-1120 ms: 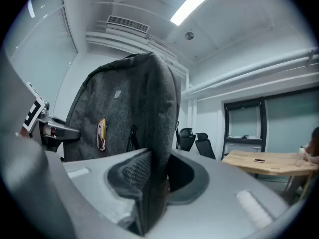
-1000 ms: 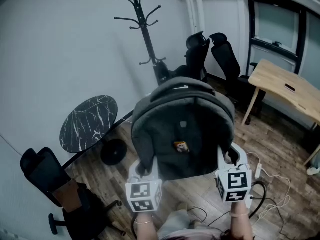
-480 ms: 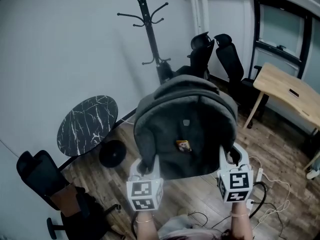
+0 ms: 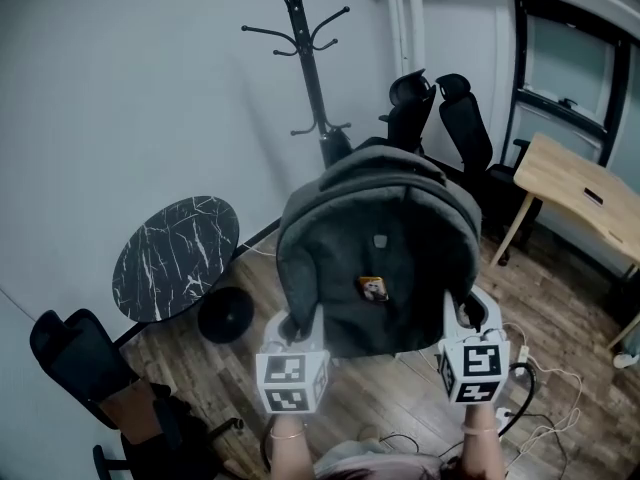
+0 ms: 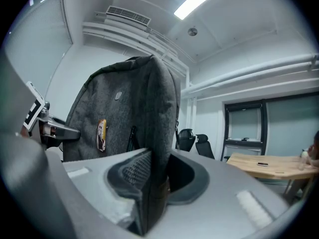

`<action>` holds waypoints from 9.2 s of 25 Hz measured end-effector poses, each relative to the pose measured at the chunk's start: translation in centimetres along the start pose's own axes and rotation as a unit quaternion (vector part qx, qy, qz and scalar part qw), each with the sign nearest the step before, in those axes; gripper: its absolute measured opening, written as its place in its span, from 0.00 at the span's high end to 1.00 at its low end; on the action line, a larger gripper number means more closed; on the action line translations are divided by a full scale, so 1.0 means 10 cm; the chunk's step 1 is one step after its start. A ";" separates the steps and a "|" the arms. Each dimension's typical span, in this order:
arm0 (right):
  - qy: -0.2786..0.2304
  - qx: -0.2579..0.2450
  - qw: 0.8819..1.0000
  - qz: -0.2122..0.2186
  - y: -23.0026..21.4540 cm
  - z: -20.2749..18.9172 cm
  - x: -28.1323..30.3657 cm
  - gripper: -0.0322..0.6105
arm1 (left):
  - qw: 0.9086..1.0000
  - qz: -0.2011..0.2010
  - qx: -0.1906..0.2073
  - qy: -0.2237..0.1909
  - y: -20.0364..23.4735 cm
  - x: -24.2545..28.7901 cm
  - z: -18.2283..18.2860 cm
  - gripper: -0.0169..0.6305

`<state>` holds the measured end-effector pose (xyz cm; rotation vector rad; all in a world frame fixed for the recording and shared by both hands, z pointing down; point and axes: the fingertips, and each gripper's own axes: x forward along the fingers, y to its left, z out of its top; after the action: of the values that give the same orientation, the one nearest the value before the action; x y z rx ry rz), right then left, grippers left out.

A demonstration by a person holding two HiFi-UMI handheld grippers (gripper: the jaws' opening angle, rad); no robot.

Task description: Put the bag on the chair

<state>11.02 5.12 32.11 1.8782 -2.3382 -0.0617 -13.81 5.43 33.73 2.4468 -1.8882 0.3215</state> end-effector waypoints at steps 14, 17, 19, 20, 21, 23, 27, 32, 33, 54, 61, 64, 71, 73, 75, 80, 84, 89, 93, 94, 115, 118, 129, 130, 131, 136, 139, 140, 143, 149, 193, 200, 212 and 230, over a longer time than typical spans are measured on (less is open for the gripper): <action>-0.004 -0.003 1.000 -0.031 0.20 0.15 0.19 0.82 | 1.000 -0.025 -0.003 -0.010 0.31 0.15 0.08 0.85; -0.002 -0.005 0.999 -0.031 0.20 0.15 0.24 0.82 | 1.000 -0.025 -0.006 -0.006 0.32 0.19 0.07 0.85; -0.001 -0.005 1.000 -0.030 0.19 0.12 0.29 0.82 | 1.000 -0.024 -0.007 -0.005 0.33 0.23 0.05 0.85; -0.001 -0.004 1.000 -0.029 0.19 0.11 0.31 0.82 | 1.000 -0.025 -0.007 -0.005 0.33 0.26 0.04 0.85; -0.001 -0.004 1.000 -0.029 0.18 0.09 0.35 0.82 | 1.000 -0.025 -0.006 -0.005 0.33 0.29 0.03 0.85; -0.001 -0.004 1.000 -0.029 0.16 0.06 0.42 0.82 | 1.000 -0.026 -0.005 -0.003 0.34 0.36 0.00 0.85; 0.004 -0.001 1.000 -0.030 0.09 0.02 0.60 0.82 | 1.000 -0.027 0.000 0.001 0.36 0.56 0.02 0.85; 0.006 -0.002 1.000 -0.027 -0.04 0.00 0.87 0.82 | 1.000 -0.027 -0.006 0.008 0.35 0.87 0.03 0.85; 0.008 -0.003 1.000 -0.027 -0.07 -0.01 0.93 0.82 | 1.000 -0.027 -0.008 0.010 0.34 0.93 0.02 0.85; 0.021 -0.017 0.999 0.027 -0.58 -0.23 2.13 0.82 | 0.999 0.021 -0.021 0.035 0.34 2.07 -0.06 0.85; 0.032 -0.020 0.998 0.047 -0.59 -0.38 2.40 0.82 | 0.998 0.040 -0.033 0.046 0.36 2.21 -0.20 0.85; 0.043 -0.018 0.998 0.053 -0.54 -0.47 2.53 0.82 | 0.996 0.045 -0.039 0.061 0.43 2.30 -0.33 0.85; 0.058 -0.019 0.997 0.052 -0.43 -0.61 2.87 0.82 | 0.996 0.039 -0.044 0.070 0.63 2.61 -0.45 0.85; 0.062 -0.019 0.997 0.050 -0.41 -0.65 2.95 0.82 | 0.996 0.039 -0.041 0.072 0.68 2.69 -0.49 0.85; 0.065 -0.021 0.997 0.046 -0.40 -0.71 3.05 0.82 | 0.996 0.036 -0.041 0.075 0.72 2.77 -0.55 0.85; 0.081 -0.024 0.996 0.039 -0.30 -0.90 3.28 0.82 | 0.994 0.033 -0.046 0.089 0.86 2.98 -0.75 0.85; 0.100 -0.025 0.994 0.037 -0.24 -1.06 3.46 0.82 | 0.993 0.029 -0.049 0.105 0.95 3.14 -0.92 0.85; 0.116 -0.028 0.992 0.033 -0.17 -1.23 3.67 0.82 | 0.991 0.024 -0.056 0.122 1.06 3.33 -1.11 0.85; 0.130 -0.029 0.990 0.035 -0.12 -1.40 3.85 0.82 | 0.989 0.024 -0.062 0.135 1.13 3.49 -1.29 0.85; 0.135 -0.029 0.990 0.036 -0.11 -1.45 3.89 0.82 | 0.988 0.024 -0.064 0.139 1.15 3.53 -1.34 0.85; 0.210 -0.041 0.976 0.047 0.09 -2.43 4.50 0.82 | 0.976 0.014 -0.090 0.196 1.31 4.16 -2.44 0.85; 0.219 -0.044 0.973 0.049 0.12 -2.61 4.52 0.83 | 0.974 0.012 -0.093 0.204 1.30 4.19 -2.61 0.85; 0.244 -0.051 0.966 0.069 0.25 -3.16 4.70 0.82 | 0.968 0.018 -0.099 0.231 1.32 4.34 -3.15 0.85; 0.245 -0.052 0.965 0.072 0.25 -3.19 4.71 0.82 | 0.967 0.018 -0.100 0.233 1.31 4.34 -3.19 0.85; 0.247 -0.053 0.965 0.075 0.26 -3.24 4.71 0.82 | 0.967 0.018 -0.102 0.234 1.31 4.35 -3.23 0.85; 0.254 -0.057 0.962 0.083 0.30 -3.43 4.81 0.82 | 0.965 0.023 -0.104 0.240 1.33 4.40 -3.42 0.85; 0.251 -0.060 0.963 0.082 0.31 -3.50 4.88 0.82 | 0.964 0.028 -0.107 0.240 1.35 4.47 -3.49 0.85; 0.250 -0.059 0.963 0.081 0.31 -3.52 4.90 0.82 | 0.964 0.028 -0.108 0.240 1.36 4.50 -3.51 0.85; 0.251 -0.056 0.963 0.079 0.31 -3.59 4.96 0.82 | 0.964 0.029 -0.106 0.241 1.39 4.59 -3.56 0.85; 0.266 -0.050 0.959 0.081 0.35 -3.76 5.00 0.82 | 0.961 0.025 -0.107 0.254 1.41 4.68 -3.72 0.85; 0.249 0.038 0.962 0.103 0.18 -3.35 4.61 0.76 | 0.955 0.073 -0.119 0.262 1.36 4.14 -3.33 0.80; 0.220 0.049 0.968 0.112 0.18 -2.93 4.28 0.86 | 0.965 0.068 -0.120 0.225 1.13 3.92 -2.80 0.88; 0.121 0.017 0.981 0.151 0.43 -2.01 3.41 0.95 | 0.986 0.010 -0.099 0.133 0.42 3.32 -1.67 0.96; 0.054 0.000 0.989 0.135 0.43 -1.19 2.67 0.95 | 0.997 -0.066 0.031 0.016 -0.18 2.51 -0.52 0.96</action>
<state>2.89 -19.27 46.68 1.5058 -2.4916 0.0674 -6.84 -17.25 43.61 2.5739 -1.7192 0.4154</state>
